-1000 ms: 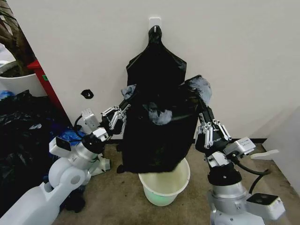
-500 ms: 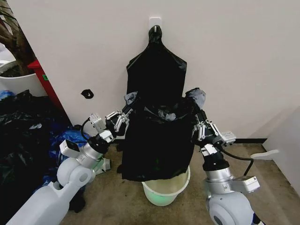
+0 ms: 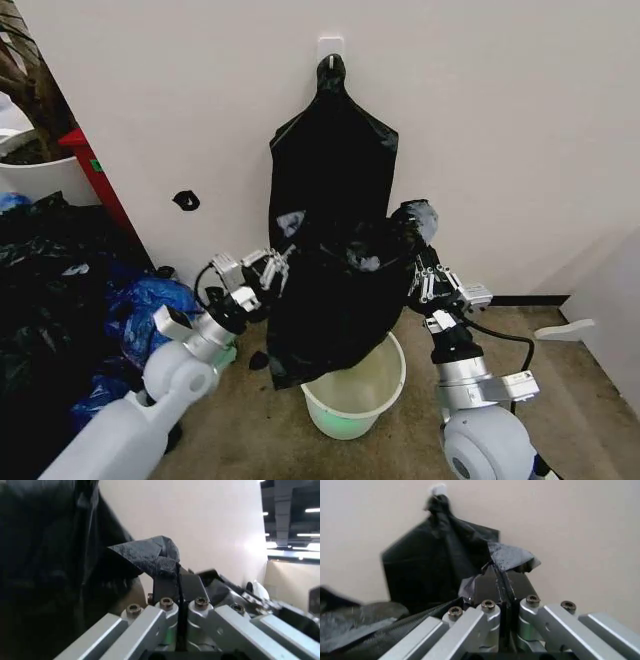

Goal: Place the garbage bag over the trash bin.

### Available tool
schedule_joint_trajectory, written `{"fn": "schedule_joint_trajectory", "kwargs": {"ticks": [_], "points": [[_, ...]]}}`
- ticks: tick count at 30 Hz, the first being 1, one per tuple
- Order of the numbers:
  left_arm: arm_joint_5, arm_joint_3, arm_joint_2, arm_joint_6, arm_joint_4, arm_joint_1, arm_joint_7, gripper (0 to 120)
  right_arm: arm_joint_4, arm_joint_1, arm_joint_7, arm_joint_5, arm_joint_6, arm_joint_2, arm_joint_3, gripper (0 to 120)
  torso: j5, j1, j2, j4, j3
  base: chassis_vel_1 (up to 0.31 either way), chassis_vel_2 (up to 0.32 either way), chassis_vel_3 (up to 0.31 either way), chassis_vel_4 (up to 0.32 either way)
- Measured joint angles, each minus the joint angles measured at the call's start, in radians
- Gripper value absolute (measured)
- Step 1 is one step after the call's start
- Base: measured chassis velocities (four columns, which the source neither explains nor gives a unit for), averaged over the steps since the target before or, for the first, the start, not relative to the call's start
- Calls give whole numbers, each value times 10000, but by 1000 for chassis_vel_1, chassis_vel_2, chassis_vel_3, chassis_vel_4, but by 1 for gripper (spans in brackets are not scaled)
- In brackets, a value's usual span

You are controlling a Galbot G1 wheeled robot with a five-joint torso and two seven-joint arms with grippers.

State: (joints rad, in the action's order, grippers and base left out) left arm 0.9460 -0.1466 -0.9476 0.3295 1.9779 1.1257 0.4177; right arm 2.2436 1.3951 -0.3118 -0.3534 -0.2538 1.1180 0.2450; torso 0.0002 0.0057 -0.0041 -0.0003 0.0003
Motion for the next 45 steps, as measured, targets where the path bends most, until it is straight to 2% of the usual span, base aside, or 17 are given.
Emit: {"fn": "schedule_joint_trajectory", "kwargs": {"ticks": [9, 12, 15, 17, 21, 23, 25, 27, 31, 34, 36, 37, 38, 39, 42, 44, 45], "points": [[-469, 551, 57, 150, -400, 20, -122, 0, -330, 347, -348, 45, 305, -50, -383, 0, 0, 0, 0, -1, 0, 0, 0, 0, 0], [-1179, 708, 393, 186, -469, 195, -344, 0, -318, 861, -1189, 31, 832, -307, -782, 0, -1, 0, 0, -1, -1, 0, 0, 0, 0], [-2200, 612, 888, -204, -56, 603, -1553, 0, 367, 1543, -2217, -529, 1827, -776, -995, 0, 0, -1, 0, -2, -2, 0, 0, 0, 0], [-2379, 588, 987, -321, 46, 702, -1855, 0, 496, 1691, -2356, -624, 1991, -873, -1026, 0, -1, 0, 0, -1, -2, 0, 0, 0, 0], [-3915, 570, 1796, -1275, 835, 1478, -3625, 0, 1393, 2853, -3076, -1001, 2929, -1443, -1209, 0, -1, -1, 0, -1, -2, 0, 0, 0, 0], [-4132, 613, 1961, -1477, 1011, 1636, -3907, 0, 1586, 3108, -3216, -1086, 3120, -1534, -1237, 0, -2, -1, 0, -1, -2, 0, 0, 0, 0], [-4568, 838, 2530, -2163, 1664, 2100, -4775, 0, 2081, 3757, -3550, -1275, 3631, -1757, -1335, 0, -2, -2, 1, -2, -3, 0, 0, 0, 0], [-4641, 895, 2825, -2524, 2071, 2443, -5162, 0, 2302, 4018, -3679, -1313, 3880, -1989, -1457, 0, -2, -3, 0, -5, -2, 0, 0, 0, 0], [-4426, 896, 3237, -3282, 2773, 2898, -5766, 0, 2471, 4147, -3812, -1528, 4270, -2481, -1629, 0, 1, -3, 0, 4, -2, 0, 0, 0, 0], [-3925, 1052, 3666, -4184, 3222, 2769, -6389, 0, 2564, 4163, -3999, -1913, 4804, -2817, -1649, 0, -1, -2, 1, 0, -1, 0, 0, 0, 0], [-3806, 1087, 3743, -4385, 3303, 2706, -6520, 0, 2570, 4149, -4028, -2009, 4918, -2868, -1650, 0, 0, -3, 0, -1, -1, 0, 0, 0, 0], [-3320, 1210, 3956, -5049, 3545, 2495, -6908, 0, 2607, 4070, -4123, -2323, 5283, -3028, -1649, 0, 1, -2, 1, -2, 0, 0, 0, 0, 0], [-3234, 1231, 3978, -5134, 3576, 2462, -6960, 0, 2607, 4057, -4136, -2364, 5334, -3046, -1649, 0, 1, -2, 0, -2, -1, 0, 0, 0, 0], [-2415, 1444, 4130, -5851, 3836, 2117, -7394, 0, 2608, 3926, -4248, -2722, 5839, -3203, -1646, 0, 1, -2, 0, -2, 0, 0, 0, 0, 0], [-1509, 1811, 4170, -6631, 3952, 1678, -7770, 0, 2608, 3653, -4394, -3153, 6410, -3393, -1670, 0, 0, -1, 0, -1, 0, 0, 0, 0, 0], [-1362, 1911, 4165, -6774, 3952, 1571, -7845, 0, 2598, 3559, -4442, -3256, 6559, -3430, -1698, 0, -2, 0, 0, -1, 0, 0, 0, 0, 0], [-1049, 2251, 4133, -7170, 3923, 1283, -8051, 0, 2499, 3358, -4575, -3453, 6859, -3497, -1790, 0, -1, -1, 0, 0, 0, 0, 0, 0, 0]]}}
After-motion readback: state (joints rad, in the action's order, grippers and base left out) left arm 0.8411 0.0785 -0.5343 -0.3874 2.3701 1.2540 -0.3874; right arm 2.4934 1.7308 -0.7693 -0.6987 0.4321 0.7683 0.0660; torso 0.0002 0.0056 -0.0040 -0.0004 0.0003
